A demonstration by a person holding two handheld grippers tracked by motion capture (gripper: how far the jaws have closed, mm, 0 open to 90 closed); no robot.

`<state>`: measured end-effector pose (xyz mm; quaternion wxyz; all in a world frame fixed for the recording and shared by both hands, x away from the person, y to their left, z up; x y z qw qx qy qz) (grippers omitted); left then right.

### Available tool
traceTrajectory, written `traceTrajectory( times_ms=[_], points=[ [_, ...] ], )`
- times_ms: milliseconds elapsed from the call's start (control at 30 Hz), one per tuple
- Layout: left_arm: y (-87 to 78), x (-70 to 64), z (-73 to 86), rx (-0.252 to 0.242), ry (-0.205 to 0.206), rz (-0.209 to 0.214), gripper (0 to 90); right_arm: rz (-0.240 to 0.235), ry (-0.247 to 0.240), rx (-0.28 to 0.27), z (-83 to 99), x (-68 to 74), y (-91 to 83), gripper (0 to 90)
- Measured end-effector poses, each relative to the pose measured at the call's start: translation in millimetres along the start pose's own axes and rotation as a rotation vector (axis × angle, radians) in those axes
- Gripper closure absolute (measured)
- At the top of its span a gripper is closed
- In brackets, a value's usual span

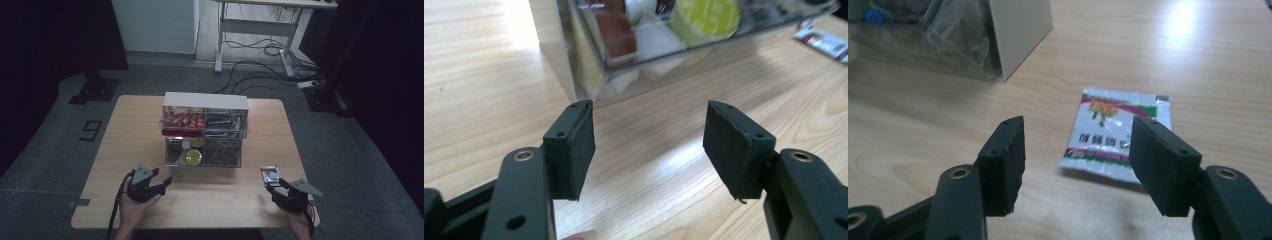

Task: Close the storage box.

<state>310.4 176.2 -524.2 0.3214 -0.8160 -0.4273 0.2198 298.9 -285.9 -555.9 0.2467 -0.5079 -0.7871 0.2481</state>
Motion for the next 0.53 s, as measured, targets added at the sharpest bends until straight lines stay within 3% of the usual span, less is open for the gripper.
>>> traceTrajectory(
  times_ms=[267,533],
  points=[
    [4.0,3.7,8.4,0.020,-0.002,-0.024,37.3,-0.012,-0.022,0.023,2.3,3.3,2.5,35.9],
    [6.6,-0.6,12.2,0.032,-0.008,-0.012,37.4,-0.012,-0.036,0.018,1.1,6.5,2.6,35.7]
  ],
)
Point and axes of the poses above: each handheld gripper's, and its own axes: y roughly forward along the jaws, z roughly out of its underside, x roughly to its left, the point moved 3 cm from there along y, roughly forward along the jaws, and after that the axes turned 12 degrees about x, right-handed, at the moved point
